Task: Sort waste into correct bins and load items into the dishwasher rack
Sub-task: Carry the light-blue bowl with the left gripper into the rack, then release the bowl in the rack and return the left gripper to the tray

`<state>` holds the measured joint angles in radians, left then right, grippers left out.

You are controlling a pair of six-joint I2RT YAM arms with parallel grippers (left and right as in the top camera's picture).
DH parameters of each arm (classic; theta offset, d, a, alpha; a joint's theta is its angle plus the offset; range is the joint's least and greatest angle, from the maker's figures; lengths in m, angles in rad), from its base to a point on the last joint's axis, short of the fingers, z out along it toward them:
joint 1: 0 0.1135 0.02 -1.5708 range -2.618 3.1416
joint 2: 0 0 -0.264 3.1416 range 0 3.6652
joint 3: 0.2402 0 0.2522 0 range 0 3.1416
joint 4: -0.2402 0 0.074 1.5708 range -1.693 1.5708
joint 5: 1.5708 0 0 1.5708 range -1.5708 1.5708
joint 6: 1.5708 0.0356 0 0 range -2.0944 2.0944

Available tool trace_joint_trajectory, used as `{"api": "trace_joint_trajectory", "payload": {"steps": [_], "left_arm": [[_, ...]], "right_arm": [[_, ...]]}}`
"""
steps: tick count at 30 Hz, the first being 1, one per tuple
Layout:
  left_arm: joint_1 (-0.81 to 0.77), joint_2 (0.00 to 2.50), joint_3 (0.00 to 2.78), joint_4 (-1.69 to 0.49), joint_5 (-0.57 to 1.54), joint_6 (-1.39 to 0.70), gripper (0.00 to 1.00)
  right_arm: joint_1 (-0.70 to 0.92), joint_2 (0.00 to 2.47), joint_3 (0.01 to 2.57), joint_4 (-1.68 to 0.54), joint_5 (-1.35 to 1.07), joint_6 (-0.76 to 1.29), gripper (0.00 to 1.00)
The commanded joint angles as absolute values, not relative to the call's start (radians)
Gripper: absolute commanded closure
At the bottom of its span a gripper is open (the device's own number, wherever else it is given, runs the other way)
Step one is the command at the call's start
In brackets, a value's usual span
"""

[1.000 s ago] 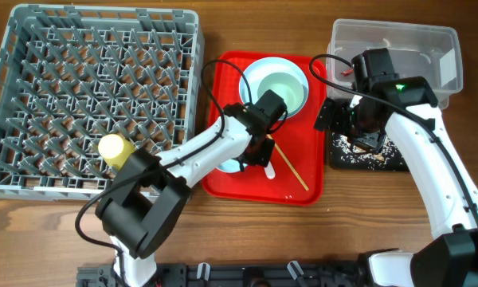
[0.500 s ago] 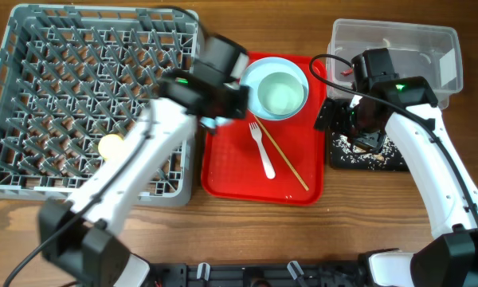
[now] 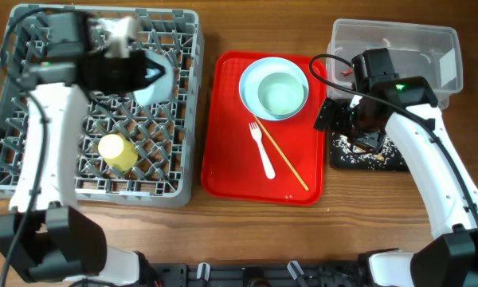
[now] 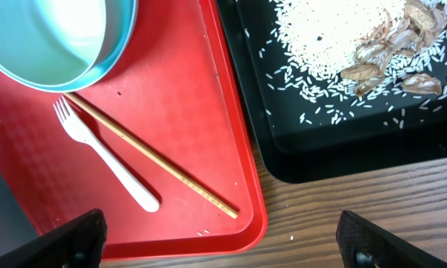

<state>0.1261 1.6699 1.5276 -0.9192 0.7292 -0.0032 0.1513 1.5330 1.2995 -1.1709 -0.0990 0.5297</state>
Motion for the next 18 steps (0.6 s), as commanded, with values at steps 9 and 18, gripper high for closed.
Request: {"api": "trace_joint_trajectory", "payload": {"steps": [9, 18], "left_arm": [[0.394, 1.896, 1.538, -0.896, 1.263, 0.044, 0.96], [0.479, 2.019, 1.538, -0.871, 1.352, 0.045, 0.96]], "right_arm": [[0.150, 1.515, 1.322, -1.172, -0.078, 0.522, 0.00], [0.150, 1.515, 1.322, -1.172, -0.078, 0.523, 0.00]]}}
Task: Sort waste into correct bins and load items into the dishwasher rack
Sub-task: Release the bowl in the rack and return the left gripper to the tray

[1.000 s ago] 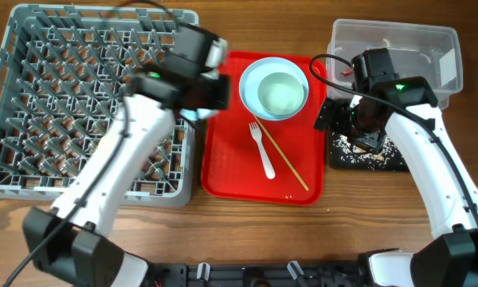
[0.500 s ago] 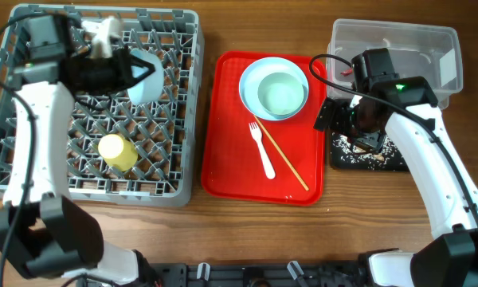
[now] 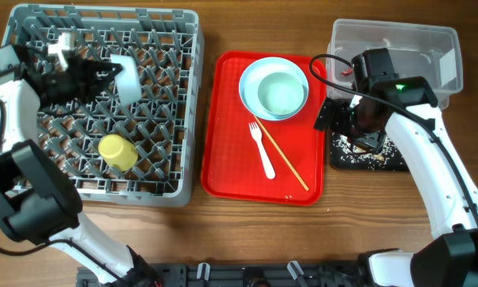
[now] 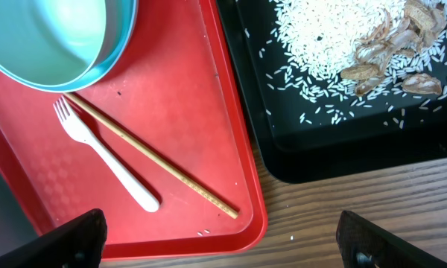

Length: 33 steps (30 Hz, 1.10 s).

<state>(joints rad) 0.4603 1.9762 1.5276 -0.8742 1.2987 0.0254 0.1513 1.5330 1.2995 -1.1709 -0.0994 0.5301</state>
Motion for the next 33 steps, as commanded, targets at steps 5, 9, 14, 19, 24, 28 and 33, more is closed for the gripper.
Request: {"api": "trace_joint_trajectory", "payload": {"steps": [5, 9, 14, 19, 24, 28, 33], "left_arm": [[0.480, 2.039, 1.539, -0.837, 1.577, 0.025, 0.96], [0.480, 2.038, 1.539, -0.822, 1.577, -0.035, 0.96], [0.480, 2.039, 1.538, -0.822, 1.577, -0.034, 0.96], [0.477, 2.042, 1.537, -0.824, 1.517, -0.034, 0.96], [0.473, 2.043, 1.535, -0.824, 1.451, -0.034, 0.96], [0.474, 2.043, 1.535, -0.835, 1.360, -0.034, 0.96], [0.474, 2.043, 1.535, -0.872, 1.242, -0.034, 0.96]], "right_arm": [[0.150, 1.514, 1.322, -1.171, -0.078, 0.523, 0.00], [0.150, 1.514, 1.322, -1.170, -0.078, 0.523, 0.00], [0.150, 1.514, 1.322, -1.170, -0.078, 0.523, 0.00], [0.150, 1.515, 1.322, -1.170, -0.078, 0.524, 0.00], [0.150, 1.514, 1.322, -1.171, -0.078, 0.523, 0.00], [0.150, 1.515, 1.322, -1.171, -0.082, 0.524, 0.00], [0.150, 1.515, 1.322, -1.171, -0.083, 0.523, 0.00]]}}
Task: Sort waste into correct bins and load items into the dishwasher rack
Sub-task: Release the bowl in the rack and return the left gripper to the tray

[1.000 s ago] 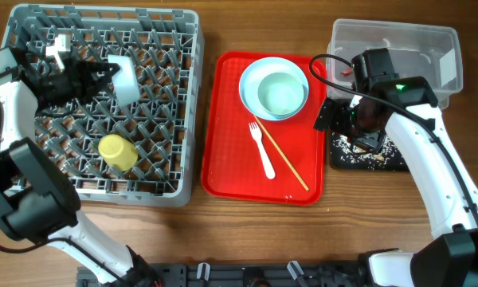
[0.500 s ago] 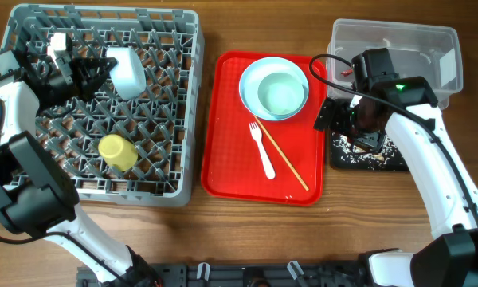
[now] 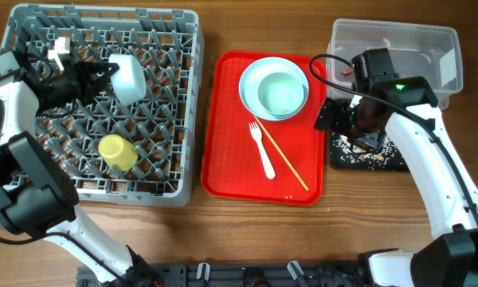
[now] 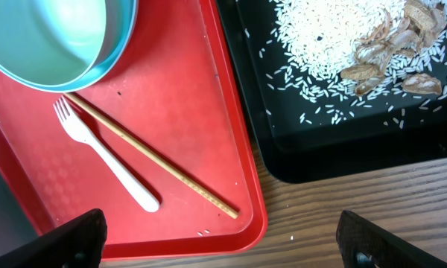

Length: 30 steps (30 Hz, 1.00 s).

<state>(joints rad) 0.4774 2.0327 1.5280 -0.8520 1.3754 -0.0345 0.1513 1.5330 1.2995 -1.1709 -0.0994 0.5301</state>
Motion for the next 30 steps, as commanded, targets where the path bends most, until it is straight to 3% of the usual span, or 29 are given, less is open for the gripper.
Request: {"api": "trace_joint_trajectory", "payload": {"steps": [1, 4, 9, 14, 16, 19, 30], "left_arm": [[0.474, 2.043, 1.535, -0.881, 1.215, -0.034, 0.96], [0.476, 2.042, 1.535, -0.903, 1.134, -0.034, 0.94], [0.509, 2.042, 1.536, -0.934, 1.049, -0.034, 0.74], [0.556, 2.042, 1.536, -0.959, 1.045, -0.034, 0.38], [0.577, 2.042, 1.536, -0.970, 1.045, -0.034, 0.28], [0.608, 2.042, 1.536, -0.975, 1.045, -0.034, 0.00], [0.634, 1.895, 1.536, -0.978, 1.042, -0.030, 0.00]], "right_arm": [[0.150, 1.514, 1.322, -1.171, -0.082, 0.523, 0.00], [0.150, 1.515, 1.322, -1.171, -0.082, 0.523, 0.00], [0.150, 1.515, 1.322, -1.172, -0.082, 0.523, 0.00], [0.150, 1.514, 1.322, -1.171, -0.083, 0.523, 0.00], [0.150, 1.514, 1.322, -1.172, -0.083, 0.523, 0.00], [0.150, 1.515, 1.322, -1.172, -0.085, 0.523, 0.00], [0.150, 1.515, 1.322, -1.172, -0.077, 0.523, 0.00]]}}
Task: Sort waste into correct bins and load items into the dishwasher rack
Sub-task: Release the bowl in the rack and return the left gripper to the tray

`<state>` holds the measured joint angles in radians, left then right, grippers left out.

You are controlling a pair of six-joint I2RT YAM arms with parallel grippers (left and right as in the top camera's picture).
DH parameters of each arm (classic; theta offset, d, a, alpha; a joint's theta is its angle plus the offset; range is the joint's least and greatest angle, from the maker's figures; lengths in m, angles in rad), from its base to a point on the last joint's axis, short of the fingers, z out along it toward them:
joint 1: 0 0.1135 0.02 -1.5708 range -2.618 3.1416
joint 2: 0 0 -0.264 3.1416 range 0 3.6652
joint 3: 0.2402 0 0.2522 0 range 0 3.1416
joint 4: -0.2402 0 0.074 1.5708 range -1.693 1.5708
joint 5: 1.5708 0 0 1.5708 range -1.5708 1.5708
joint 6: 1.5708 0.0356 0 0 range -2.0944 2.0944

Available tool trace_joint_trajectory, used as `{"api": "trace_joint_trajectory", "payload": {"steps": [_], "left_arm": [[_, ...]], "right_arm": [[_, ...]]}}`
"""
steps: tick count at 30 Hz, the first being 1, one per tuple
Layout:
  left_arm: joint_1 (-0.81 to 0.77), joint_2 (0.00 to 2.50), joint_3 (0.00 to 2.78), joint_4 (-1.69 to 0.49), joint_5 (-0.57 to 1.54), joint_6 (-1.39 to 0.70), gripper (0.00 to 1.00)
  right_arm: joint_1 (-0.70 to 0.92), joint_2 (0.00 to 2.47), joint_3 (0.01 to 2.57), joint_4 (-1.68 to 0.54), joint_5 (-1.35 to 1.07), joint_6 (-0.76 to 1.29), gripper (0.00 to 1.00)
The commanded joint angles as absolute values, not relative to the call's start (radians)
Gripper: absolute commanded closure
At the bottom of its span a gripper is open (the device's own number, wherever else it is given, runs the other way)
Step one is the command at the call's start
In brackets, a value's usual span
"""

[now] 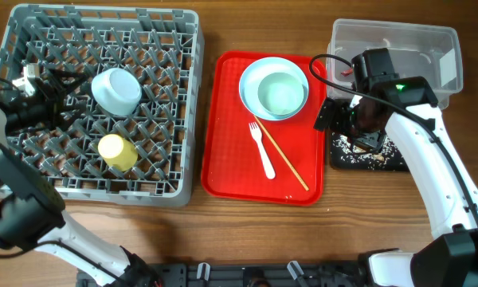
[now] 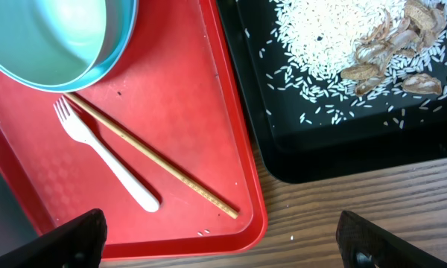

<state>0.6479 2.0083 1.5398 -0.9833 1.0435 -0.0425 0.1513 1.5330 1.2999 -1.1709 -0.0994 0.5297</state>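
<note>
A white cup [image 1: 115, 89] rests mouth-down in the grey dishwasher rack [image 1: 183, 96], with a yellow cup [image 1: 117, 151] below it. My left gripper [image 1: 62, 89] is just left of the white cup, open and apart from it. On the red tray [image 1: 231, 159] are a blue bowl [image 1: 275, 89] on a plate, a white fork [image 2: 108, 158] and a wooden chopstick [image 2: 153, 158]. My right gripper [image 2: 220, 246] hangs open over the tray's right edge, next to the black tray [image 2: 343, 149] of rice and shells, holding nothing.
A clear plastic bin [image 1: 398, 40] stands at the back right behind the black tray. Bare wooden table [image 1: 223, 231] runs along the front. The right arm [image 1: 430, 159] crosses the table's right side.
My left gripper has let go of the white cup and drawn back to the left. The cup now sits mouth-down in the rack, slightly lower. The right arm has not moved.
My left gripper held the white cup over the rack's back middle. Then it had the cup down among the rack's upper pegs and stayed there. Now the cup stands free in the rack. My right gripper stayed open over the tray edge throughout.
</note>
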Motion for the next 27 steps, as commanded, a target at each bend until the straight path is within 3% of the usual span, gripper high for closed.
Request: {"api": "trace_joint_trajectory", "payload": {"steps": [1, 5, 13, 27], "left_arm": [[0.627, 1.876, 1.536, -0.978, 1.037, -0.030, 0.00], [0.548, 1.789, 1.536, -0.996, 0.949, -0.031, 0.01], [0.201, 1.703, 1.536, -0.973, 0.653, -0.035, 0.00], [-0.398, 1.739, 1.536, -0.578, 0.284, -0.055, 0.00]], "right_arm": [[0.150, 1.515, 1.322, -1.172, -0.073, 0.523, 0.00], [0.150, 1.514, 1.322, -1.173, -0.065, 0.523, 0.00], [0.102, 1.514, 1.322, -1.195, -0.062, 0.522, 0.00], [-0.118, 1.514, 1.322, -1.273, -0.066, 0.444, 0.00]]}}
